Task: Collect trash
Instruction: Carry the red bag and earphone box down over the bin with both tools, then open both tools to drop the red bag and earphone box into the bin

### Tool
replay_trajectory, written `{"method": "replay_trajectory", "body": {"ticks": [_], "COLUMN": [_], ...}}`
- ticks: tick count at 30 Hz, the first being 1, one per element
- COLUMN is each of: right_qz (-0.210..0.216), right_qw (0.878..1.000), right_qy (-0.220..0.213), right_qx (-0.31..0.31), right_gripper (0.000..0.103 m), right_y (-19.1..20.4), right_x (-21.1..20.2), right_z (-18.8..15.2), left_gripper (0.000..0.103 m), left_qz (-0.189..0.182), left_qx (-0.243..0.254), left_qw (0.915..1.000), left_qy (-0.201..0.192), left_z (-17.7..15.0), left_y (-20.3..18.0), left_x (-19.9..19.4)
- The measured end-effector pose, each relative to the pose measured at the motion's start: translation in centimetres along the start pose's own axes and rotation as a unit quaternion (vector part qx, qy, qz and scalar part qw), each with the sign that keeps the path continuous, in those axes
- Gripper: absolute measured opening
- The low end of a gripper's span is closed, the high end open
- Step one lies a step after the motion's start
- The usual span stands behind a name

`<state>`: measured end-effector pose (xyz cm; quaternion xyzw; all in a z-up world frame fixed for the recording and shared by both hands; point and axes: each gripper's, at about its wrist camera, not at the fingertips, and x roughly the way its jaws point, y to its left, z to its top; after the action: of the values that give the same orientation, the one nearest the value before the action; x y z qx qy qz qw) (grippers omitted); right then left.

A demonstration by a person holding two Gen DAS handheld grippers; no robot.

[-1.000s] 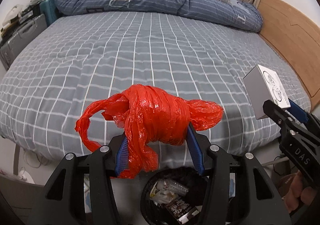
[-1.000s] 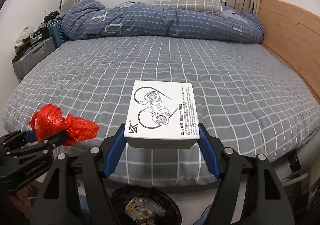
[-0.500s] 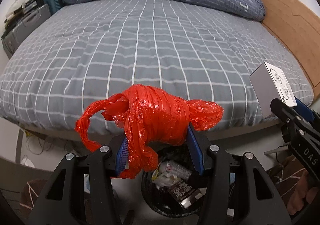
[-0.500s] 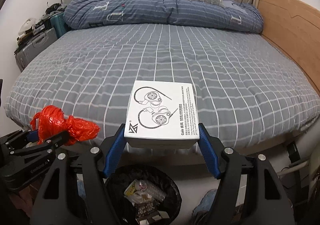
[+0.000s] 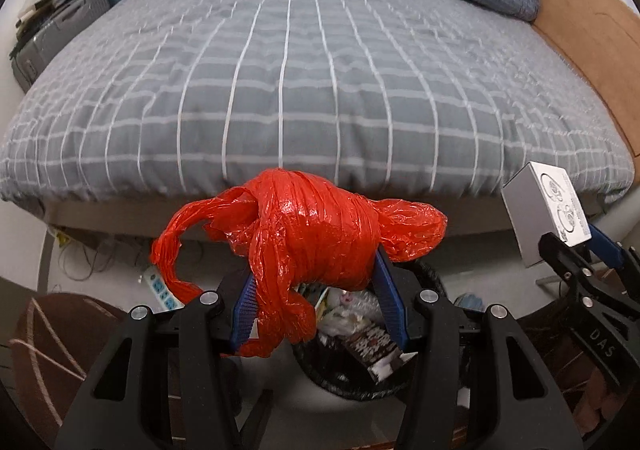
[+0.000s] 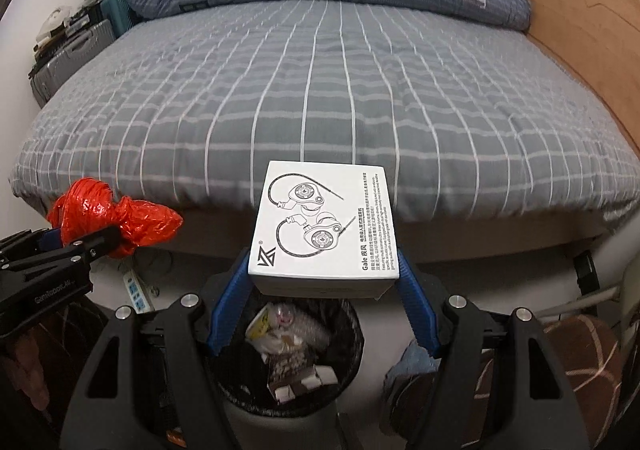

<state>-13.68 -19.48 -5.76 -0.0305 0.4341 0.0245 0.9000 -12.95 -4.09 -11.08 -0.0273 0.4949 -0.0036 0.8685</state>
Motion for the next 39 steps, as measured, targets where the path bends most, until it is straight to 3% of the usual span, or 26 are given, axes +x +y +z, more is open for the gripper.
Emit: {"method": "replay_trajectory", "body": {"ticks": [10, 21, 23, 30, 39], "right_qz": [0.01, 0.025, 0.011, -0.001, -0.019], "right_qw": [0.995, 0.991, 0.991, 0.993, 0.994], "right_qy": [0.098, 0.125, 0.121, 0.121, 0.109], "right_qx": [0.003, -0.037, -0.049, -0.019, 0.022], "right_gripper": [0.067, 0.067, 0.073, 0.089, 0.095], "right_y": [1.2, 4.8, 5.3, 2.4, -2.6], "right_x": [6.6, 9.4, 9.6, 9.7, 8.9], "right_z": [-2.3, -3.2, -3.0, -3.2, -3.8], "left_gripper": [0.051, 0.051, 0.051, 0.051, 0.051], "left_qz": [0.009, 0.017, 0.017, 0.01, -0.017], "left_qx": [-0.006, -0.028, -0.025, -0.005, 0.024], "left_qw": [0.9993, 0.9983, 0.9982, 0.9979, 0.9964], "left_qy": [0.035, 0.048, 0.051, 0.064, 0.079], "left_z": [-1.0, -0.9, -0.8, -0.9, -1.3], "left_y": [1.1, 3.4, 3.3, 1.9, -1.5], "left_x": [4.6, 5.9, 6.3, 7.3, 7.7]}}
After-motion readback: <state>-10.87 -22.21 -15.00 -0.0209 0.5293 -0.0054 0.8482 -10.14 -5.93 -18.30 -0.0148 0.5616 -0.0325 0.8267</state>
